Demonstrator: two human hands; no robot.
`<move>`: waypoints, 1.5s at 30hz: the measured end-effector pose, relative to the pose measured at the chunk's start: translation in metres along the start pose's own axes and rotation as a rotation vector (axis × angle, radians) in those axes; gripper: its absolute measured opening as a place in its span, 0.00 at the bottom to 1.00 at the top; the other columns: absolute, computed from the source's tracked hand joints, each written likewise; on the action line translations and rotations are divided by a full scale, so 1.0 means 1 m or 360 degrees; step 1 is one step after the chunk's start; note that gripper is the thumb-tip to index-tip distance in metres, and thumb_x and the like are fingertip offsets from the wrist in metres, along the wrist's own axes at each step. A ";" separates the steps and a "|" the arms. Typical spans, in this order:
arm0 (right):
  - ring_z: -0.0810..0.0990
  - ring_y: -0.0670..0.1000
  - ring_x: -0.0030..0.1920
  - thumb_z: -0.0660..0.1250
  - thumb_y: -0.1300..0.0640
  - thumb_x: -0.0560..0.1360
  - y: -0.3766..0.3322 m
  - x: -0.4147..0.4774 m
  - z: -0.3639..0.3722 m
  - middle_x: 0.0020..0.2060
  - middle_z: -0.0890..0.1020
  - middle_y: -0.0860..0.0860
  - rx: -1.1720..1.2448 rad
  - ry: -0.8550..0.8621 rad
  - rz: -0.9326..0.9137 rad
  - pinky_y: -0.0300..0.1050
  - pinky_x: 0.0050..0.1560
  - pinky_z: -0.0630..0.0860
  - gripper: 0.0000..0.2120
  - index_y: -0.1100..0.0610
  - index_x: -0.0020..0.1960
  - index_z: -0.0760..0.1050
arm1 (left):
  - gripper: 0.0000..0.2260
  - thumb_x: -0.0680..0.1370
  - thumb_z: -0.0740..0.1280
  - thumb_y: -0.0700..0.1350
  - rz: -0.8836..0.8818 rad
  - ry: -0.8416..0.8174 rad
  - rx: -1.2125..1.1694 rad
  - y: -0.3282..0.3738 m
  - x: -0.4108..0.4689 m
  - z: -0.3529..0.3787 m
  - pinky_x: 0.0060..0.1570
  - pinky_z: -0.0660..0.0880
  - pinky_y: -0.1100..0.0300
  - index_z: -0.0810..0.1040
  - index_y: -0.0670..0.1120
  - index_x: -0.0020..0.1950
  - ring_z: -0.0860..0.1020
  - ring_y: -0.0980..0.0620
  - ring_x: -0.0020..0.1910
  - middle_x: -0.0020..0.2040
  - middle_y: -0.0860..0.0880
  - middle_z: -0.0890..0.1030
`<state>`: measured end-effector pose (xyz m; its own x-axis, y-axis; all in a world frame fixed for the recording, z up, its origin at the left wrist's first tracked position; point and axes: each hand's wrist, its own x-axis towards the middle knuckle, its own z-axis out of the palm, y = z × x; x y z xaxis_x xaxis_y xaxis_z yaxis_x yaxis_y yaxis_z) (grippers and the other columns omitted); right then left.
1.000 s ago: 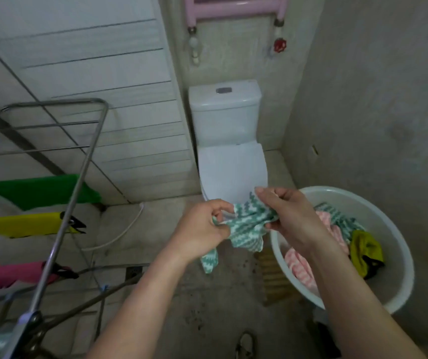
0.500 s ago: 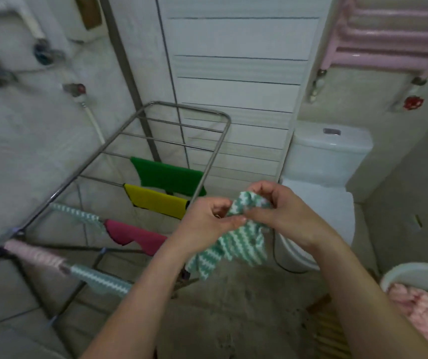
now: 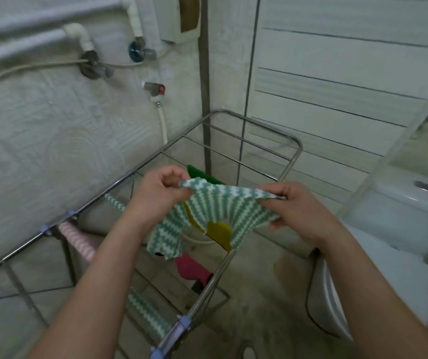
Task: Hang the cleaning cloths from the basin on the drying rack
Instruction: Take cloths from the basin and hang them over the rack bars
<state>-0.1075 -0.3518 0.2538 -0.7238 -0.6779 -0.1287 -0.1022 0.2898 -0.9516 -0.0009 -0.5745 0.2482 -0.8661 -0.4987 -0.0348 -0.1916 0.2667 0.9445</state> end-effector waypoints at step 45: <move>0.77 0.51 0.49 0.67 0.57 0.74 0.095 0.316 0.177 0.47 0.79 0.52 -0.0233 -0.0359 0.0713 0.43 0.48 0.74 0.14 0.57 0.59 0.77 | 0.22 0.72 0.70 0.58 -0.0691 0.0144 0.1325 -0.177 0.227 -0.079 0.48 0.75 0.56 0.79 0.44 0.58 0.79 0.45 0.52 0.54 0.44 0.81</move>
<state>-0.2249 -0.6578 0.0735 -0.5548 -0.5899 -0.5867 0.0777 0.6653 -0.7425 -0.1267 -0.8002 0.0989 -0.6090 -0.7455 -0.2707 -0.7877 0.5284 0.3167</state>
